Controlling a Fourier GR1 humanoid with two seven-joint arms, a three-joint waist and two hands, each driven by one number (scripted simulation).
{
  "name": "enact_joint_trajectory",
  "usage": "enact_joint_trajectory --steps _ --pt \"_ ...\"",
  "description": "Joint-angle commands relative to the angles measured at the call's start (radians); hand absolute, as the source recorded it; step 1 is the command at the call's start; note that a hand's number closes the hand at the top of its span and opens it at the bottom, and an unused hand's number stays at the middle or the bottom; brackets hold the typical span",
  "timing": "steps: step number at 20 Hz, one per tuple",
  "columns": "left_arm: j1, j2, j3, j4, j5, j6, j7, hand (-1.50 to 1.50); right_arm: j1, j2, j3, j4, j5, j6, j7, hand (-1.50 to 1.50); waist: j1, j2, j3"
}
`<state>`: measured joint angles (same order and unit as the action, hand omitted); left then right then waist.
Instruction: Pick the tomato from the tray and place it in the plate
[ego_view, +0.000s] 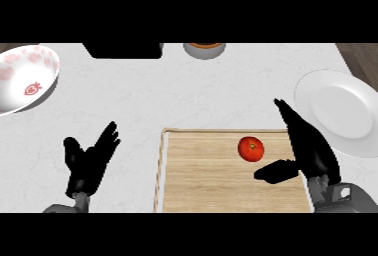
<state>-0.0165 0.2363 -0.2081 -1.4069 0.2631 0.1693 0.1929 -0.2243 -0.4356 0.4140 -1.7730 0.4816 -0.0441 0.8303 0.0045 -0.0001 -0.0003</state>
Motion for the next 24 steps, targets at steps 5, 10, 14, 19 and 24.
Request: enact_joint_trajectory --steps 5,10,14,19,24 --pt "-0.008 -0.067 0.022 0.066 -0.069 -0.010 -0.042 0.00 0.005 0.165 -0.002 0.115 0.108 0.028 -0.062 -1.50 -0.003 0.000 0.000" --pt "0.029 -0.063 0.020 -0.026 -0.092 -0.019 0.009 0.00 0.038 0.183 0.008 0.076 0.210 0.072 0.004 -1.50 -0.004 0.000 0.000" --pt "0.033 -0.084 0.031 -0.015 -0.091 -0.039 0.007 0.00 0.012 0.204 -0.022 0.138 0.258 0.103 0.007 -1.50 -0.003 0.000 0.000" --pt "0.048 -0.121 0.033 0.030 -0.133 -0.042 -0.048 0.00 0.044 0.212 -0.093 0.216 0.264 0.095 -0.103 -1.50 -0.003 0.000 0.000" --pt "0.071 -0.112 0.072 -0.029 -0.134 -0.043 -0.007 0.00 0.056 0.304 -0.036 0.234 0.341 0.108 -0.078 -1.50 -0.002 -0.001 0.000"
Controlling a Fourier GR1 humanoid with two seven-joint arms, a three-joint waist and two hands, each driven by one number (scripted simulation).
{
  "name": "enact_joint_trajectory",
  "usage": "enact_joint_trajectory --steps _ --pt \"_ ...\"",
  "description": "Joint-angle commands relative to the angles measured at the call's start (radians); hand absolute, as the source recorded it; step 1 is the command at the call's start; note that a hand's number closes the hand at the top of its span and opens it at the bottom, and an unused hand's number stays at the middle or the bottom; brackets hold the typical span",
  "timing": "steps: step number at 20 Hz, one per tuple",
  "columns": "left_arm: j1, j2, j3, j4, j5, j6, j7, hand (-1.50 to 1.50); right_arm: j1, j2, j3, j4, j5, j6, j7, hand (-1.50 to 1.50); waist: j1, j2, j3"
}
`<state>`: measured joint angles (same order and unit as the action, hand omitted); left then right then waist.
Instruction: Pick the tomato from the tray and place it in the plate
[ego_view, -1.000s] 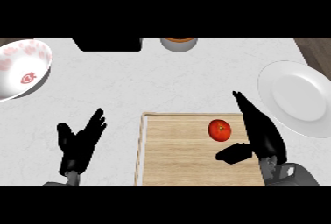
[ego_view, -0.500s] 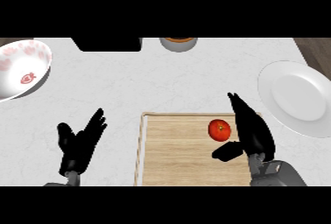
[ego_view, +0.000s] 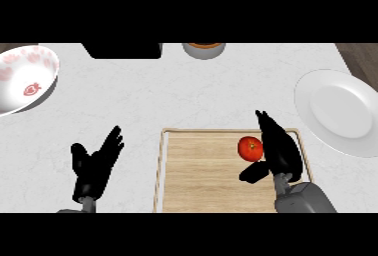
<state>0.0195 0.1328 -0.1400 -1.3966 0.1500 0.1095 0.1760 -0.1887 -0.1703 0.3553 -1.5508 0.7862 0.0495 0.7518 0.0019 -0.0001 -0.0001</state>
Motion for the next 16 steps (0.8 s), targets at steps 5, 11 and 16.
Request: enact_joint_trajectory --steps 5,11,16 --pt "0.024 0.035 0.039 -0.103 0.018 -0.039 0.083 0.00 -0.059 0.033 -0.016 0.185 0.031 0.065 -0.074 1.50 0.004 0.000 0.000" --pt "-0.060 0.004 0.072 0.042 -0.012 -0.061 0.019 0.00 -0.025 0.001 -0.019 0.070 0.093 0.118 -0.108 1.50 -0.004 -0.001 0.000" --pt "0.025 -0.011 0.061 -0.008 -0.017 -0.073 -0.010 0.00 0.021 0.026 0.023 0.177 0.178 -0.023 -0.255 1.50 -0.001 0.000 0.000"
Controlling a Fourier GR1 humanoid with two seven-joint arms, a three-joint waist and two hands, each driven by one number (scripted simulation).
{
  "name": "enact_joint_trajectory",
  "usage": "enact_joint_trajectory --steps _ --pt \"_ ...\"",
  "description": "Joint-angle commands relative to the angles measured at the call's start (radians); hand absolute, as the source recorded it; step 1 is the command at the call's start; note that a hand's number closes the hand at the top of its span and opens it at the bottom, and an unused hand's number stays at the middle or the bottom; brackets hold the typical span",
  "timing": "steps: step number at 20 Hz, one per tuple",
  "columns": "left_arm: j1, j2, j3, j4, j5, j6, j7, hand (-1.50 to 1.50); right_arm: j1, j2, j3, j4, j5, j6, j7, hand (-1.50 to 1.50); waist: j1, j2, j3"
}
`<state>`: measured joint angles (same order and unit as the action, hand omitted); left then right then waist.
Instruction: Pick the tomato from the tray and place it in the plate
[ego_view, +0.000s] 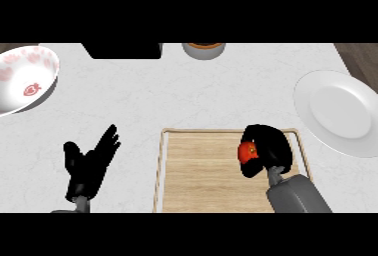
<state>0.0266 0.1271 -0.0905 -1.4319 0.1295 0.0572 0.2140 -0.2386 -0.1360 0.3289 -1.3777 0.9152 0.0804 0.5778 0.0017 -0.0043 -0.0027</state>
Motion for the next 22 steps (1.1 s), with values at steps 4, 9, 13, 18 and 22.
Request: enact_joint_trajectory --steps 4,9,13,18,22 --pt "0.009 0.009 0.009 -0.045 0.011 -0.004 0.037 0.00 0.300 -0.103 0.230 -0.206 0.060 -0.032 -0.223 1.50 -0.013 -0.003 0.003" --pt "-0.014 -0.013 0.010 0.020 -0.018 0.024 0.008 0.00 0.475 -0.175 0.273 -0.453 0.093 -0.272 -0.359 1.50 -0.031 -0.003 0.003" --pt "0.001 -0.012 0.010 -0.008 -0.012 0.018 0.002 0.00 0.498 -0.156 0.238 -0.570 0.126 -0.424 -0.385 1.50 -0.023 -0.002 0.003" --pt "-0.021 0.003 0.027 -0.022 -0.002 0.008 0.032 0.00 0.604 -0.188 0.129 -0.740 -0.030 -0.486 -0.411 1.50 -0.018 0.001 0.003" --pt "0.026 -0.016 -0.003 -0.031 -0.016 0.003 0.006 0.00 0.658 -0.213 -0.018 -0.758 -0.231 -0.549 -0.467 1.50 -0.014 0.002 0.004"
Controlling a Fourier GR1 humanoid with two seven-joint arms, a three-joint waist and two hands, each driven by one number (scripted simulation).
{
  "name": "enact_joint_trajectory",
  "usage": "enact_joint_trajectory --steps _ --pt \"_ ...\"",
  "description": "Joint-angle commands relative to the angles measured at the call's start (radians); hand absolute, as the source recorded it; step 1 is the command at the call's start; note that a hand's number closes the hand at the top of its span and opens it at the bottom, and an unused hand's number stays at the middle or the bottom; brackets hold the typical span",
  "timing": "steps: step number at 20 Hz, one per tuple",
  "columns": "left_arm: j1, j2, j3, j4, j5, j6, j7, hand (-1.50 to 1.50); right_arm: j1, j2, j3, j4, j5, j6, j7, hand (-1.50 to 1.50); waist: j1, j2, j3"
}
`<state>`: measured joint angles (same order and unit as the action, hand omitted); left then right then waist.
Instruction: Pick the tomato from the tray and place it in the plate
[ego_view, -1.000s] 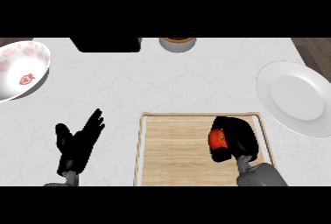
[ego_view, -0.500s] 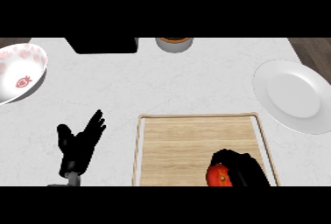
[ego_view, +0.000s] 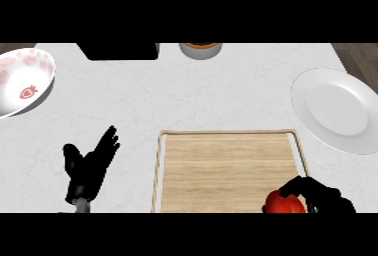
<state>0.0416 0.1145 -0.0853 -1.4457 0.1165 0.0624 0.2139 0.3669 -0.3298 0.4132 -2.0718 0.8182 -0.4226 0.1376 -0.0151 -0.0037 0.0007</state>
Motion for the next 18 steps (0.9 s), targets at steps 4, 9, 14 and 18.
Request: enact_joint_trajectory --steps 4,9,14,18 --pt "-0.042 0.003 0.015 0.010 -0.007 0.007 0.027 0.00 0.048 -0.021 -0.232 0.021 -0.375 -0.077 -0.166 1.50 0.002 0.003 0.001" --pt "-0.028 -0.009 0.010 0.029 -0.004 -0.013 -0.011 0.00 -0.154 -0.005 -0.433 0.324 -0.571 -0.044 -0.321 1.50 0.015 0.005 0.001" --pt "-0.023 0.019 0.023 -0.003 0.014 -0.047 0.010 0.00 -0.397 -0.089 -0.600 0.553 -0.600 -0.016 -0.333 1.50 0.028 0.006 0.000" --pt "-0.028 -0.004 0.006 0.017 -0.012 -0.026 0.007 0.00 -0.567 -0.104 -0.683 0.850 -0.652 -0.022 -0.466 1.50 0.032 0.008 0.001"
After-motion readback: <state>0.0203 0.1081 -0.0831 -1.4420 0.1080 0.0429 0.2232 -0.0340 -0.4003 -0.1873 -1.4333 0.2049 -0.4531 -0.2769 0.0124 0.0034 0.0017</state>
